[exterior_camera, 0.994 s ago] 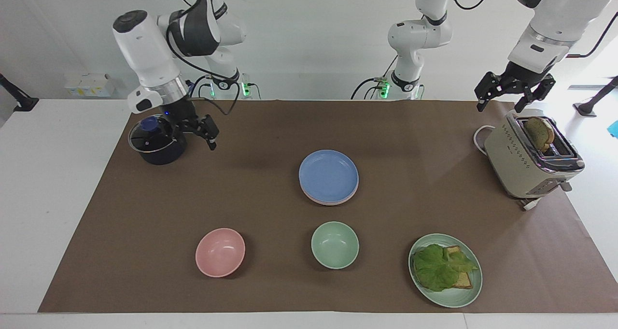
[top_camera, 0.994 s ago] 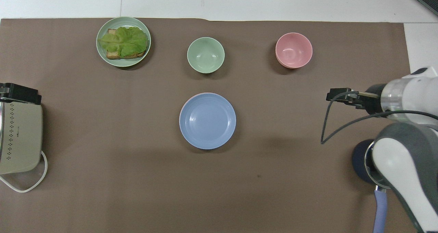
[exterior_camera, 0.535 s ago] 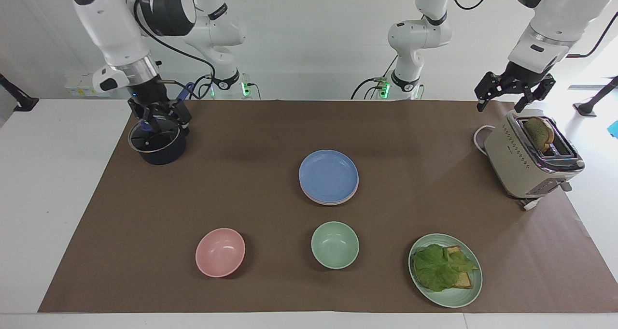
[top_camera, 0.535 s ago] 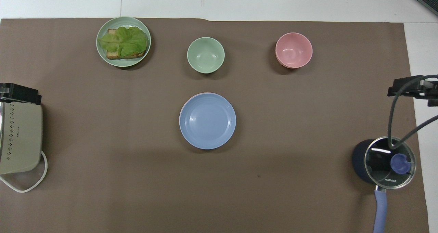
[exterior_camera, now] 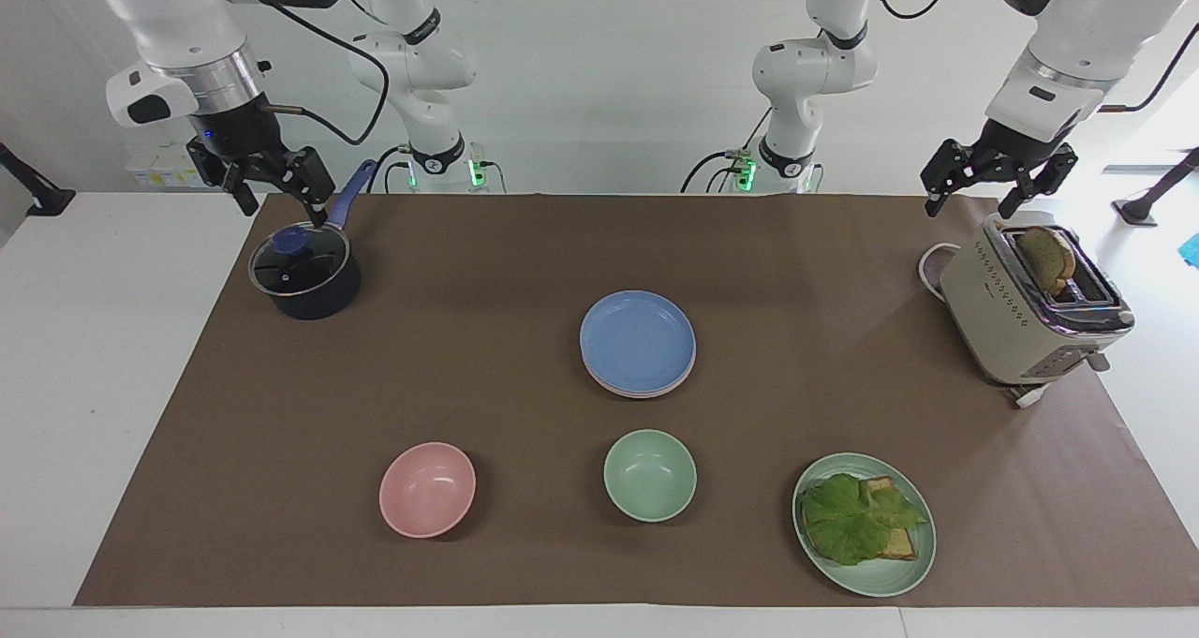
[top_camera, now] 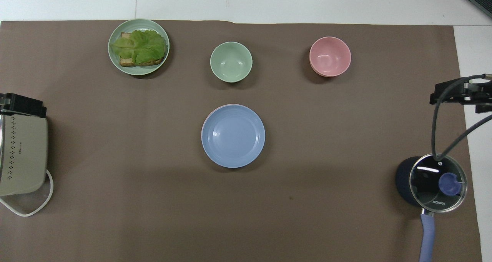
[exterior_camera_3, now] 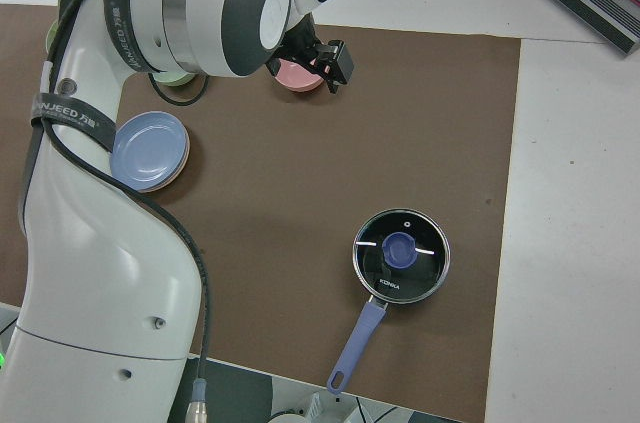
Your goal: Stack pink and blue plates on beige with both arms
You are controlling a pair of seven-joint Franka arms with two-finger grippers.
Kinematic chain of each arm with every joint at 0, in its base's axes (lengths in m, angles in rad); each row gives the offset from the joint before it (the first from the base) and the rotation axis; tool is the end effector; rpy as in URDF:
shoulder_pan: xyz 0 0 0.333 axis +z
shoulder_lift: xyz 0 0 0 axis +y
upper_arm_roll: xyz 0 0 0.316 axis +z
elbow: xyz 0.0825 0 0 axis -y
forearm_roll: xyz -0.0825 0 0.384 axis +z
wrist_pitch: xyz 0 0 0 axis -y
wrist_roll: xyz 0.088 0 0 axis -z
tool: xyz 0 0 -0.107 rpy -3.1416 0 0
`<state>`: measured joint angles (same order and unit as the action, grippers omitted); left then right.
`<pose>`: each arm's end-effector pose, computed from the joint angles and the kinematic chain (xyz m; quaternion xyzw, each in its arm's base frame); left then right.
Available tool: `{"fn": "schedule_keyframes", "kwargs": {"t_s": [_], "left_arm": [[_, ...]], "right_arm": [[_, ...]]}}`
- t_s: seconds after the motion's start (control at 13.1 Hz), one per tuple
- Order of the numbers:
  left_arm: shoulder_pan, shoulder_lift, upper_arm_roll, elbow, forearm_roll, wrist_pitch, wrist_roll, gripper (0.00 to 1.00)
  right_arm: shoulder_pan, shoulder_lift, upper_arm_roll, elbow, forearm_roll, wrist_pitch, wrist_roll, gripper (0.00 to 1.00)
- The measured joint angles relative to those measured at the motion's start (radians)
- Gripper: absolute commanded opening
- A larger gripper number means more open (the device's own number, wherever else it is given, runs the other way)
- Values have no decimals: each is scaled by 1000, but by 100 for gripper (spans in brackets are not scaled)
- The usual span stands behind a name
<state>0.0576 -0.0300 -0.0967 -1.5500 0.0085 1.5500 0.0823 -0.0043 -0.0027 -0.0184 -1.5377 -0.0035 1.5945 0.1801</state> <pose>0.5431 -0.0212 0.6488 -0.9980 0.0605 -0.0148 0.0060 0.5565 -0.0130 0.6438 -0.9944 0.1012 -0.0298 0.0006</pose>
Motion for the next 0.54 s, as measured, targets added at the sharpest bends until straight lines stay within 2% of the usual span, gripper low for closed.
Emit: {"fn": "schedule_keyframes", "kwargs": {"t_s": [0.54], "left_arm": [[0, 0, 0, 0, 0, 0, 0, 100]], "right_arm": [[4, -2, 22, -4, 0, -27, -19, 100]]}}
